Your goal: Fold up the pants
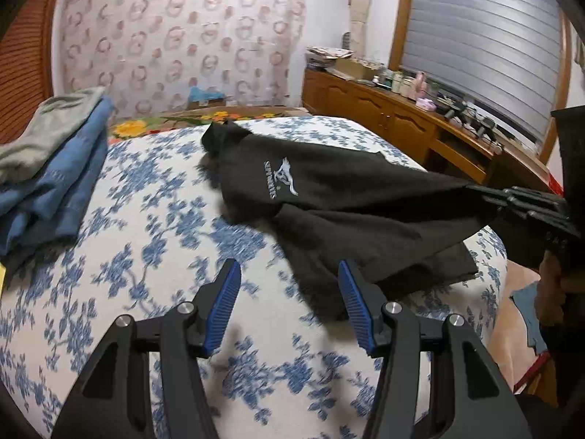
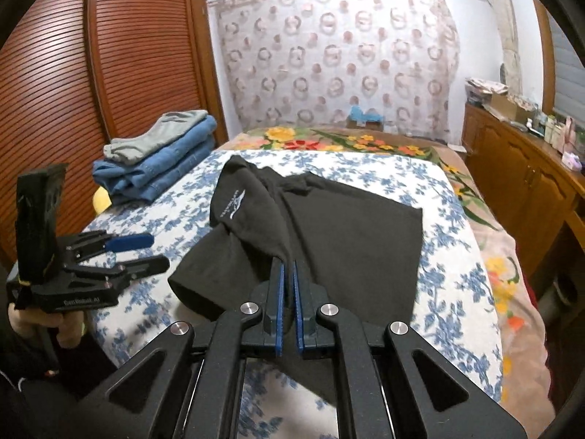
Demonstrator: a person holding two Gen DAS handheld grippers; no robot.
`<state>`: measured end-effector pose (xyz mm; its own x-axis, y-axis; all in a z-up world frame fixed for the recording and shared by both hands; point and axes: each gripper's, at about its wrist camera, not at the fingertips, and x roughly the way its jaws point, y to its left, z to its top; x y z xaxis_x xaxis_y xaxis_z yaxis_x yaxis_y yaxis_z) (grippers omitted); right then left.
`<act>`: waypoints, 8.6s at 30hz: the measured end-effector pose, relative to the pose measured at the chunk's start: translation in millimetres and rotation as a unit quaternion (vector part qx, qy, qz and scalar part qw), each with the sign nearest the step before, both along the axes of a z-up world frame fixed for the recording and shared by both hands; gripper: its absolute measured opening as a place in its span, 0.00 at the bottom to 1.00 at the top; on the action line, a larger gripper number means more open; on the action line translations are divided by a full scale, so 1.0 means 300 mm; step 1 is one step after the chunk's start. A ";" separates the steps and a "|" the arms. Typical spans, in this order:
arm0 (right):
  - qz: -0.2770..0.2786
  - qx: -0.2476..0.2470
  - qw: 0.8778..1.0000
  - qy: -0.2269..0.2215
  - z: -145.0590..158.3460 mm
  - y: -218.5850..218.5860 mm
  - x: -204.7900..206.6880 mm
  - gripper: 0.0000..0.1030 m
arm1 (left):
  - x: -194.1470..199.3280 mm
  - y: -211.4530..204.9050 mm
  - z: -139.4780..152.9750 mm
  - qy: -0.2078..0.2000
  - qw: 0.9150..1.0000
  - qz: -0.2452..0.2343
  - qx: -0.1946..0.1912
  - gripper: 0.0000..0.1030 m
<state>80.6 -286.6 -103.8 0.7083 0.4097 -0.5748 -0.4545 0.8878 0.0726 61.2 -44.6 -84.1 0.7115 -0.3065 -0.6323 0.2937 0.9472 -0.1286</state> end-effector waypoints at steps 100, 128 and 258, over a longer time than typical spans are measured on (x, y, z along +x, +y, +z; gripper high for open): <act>0.088 -0.039 0.992 0.083 -0.073 0.232 0.433 0.36 | 0.297 0.073 0.012 0.016 1.000 0.005 0.022 0.54; 0.024 -0.020 0.995 0.098 -0.081 0.015 0.601 0.03 | 0.405 -0.076 -0.022 0.045 0.996 -0.057 0.051 0.54; -0.082 -0.061 0.994 0.044 -0.020 -0.149 0.374 0.33 | 0.412 -0.155 0.136 0.012 0.994 -0.084 0.071 0.49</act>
